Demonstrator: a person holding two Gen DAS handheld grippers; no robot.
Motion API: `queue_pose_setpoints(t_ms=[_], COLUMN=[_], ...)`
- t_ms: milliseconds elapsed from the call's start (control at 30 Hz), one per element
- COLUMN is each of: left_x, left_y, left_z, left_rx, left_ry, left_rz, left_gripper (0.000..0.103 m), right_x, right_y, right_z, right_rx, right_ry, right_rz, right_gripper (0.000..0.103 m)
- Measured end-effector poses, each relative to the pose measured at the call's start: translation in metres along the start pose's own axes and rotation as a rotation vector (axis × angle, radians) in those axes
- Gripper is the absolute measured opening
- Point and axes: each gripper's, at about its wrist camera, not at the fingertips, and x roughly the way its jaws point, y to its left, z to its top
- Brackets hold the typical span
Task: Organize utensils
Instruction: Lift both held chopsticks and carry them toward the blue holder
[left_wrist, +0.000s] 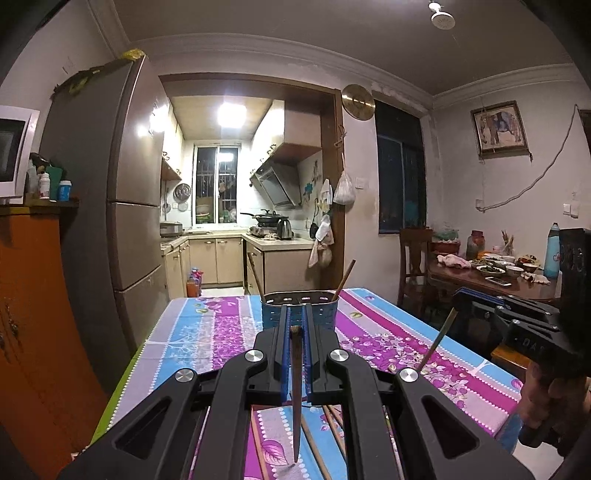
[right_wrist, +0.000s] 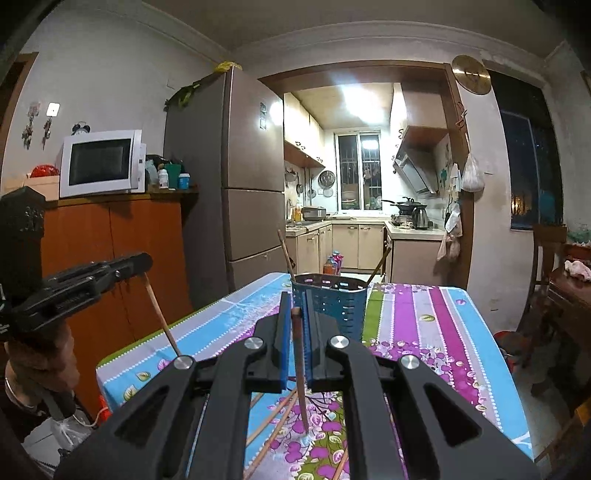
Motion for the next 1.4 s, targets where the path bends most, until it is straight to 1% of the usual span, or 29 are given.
queue_pose_setpoints(t_ms=[233, 367, 467, 600, 867, 1133, 1267, 1400], left_x=[0.014, 0.023, 0.030, 0.041, 0.067, 0.088, 0.099, 0.106], left_y=[0.002, -0.003, -0.004, -0.011, -0.015, -0.019, -0.020, -0.020], left_z=[0.002, 0.002, 0.007, 0.015, 0.028, 0.045, 0.051, 0.055], left_rx=[-0.024, -0.003, -0.008, 0.024, 0.034, 0.066, 0.075, 0.079], left_ry=[0.040, 0.054, 0.069, 0.064, 0.095, 0.096, 0.100, 0.103], left_rz=[-0.032, -0.017, -0.019, 0.000, 0.033, 0.100, 0.115, 0.113], left_gripper=[0.008, 0.008, 0.008, 0.008, 0.008, 0.008, 0.008, 0.008], right_x=[-0.003, 0.002, 0.008, 0.018, 0.034, 0.054, 0.066, 0.076], right_y=[-0.002, -0.006, -0.008, -0.011, -0.020, -0.023, -0.025, -0.029], right_z=[0.009, 0.011, 0.013, 0.019, 0.039, 0.062, 0.073, 0.083], right_rx=[0.012, 0.032, 0.046, 0.054, 0.068, 0.062, 0.058, 0.061], right_ry=[-0.001, 0.010, 0.023, 0.030, 0.039, 0.031, 0.032, 0.029], right_rz=[0.014, 0.018, 0.027, 0.029, 0.027, 0.016, 0.016, 0.011], right_gripper=[0.005, 0.005, 0.005, 0.005, 0.005, 0.005, 0.005, 0.005])
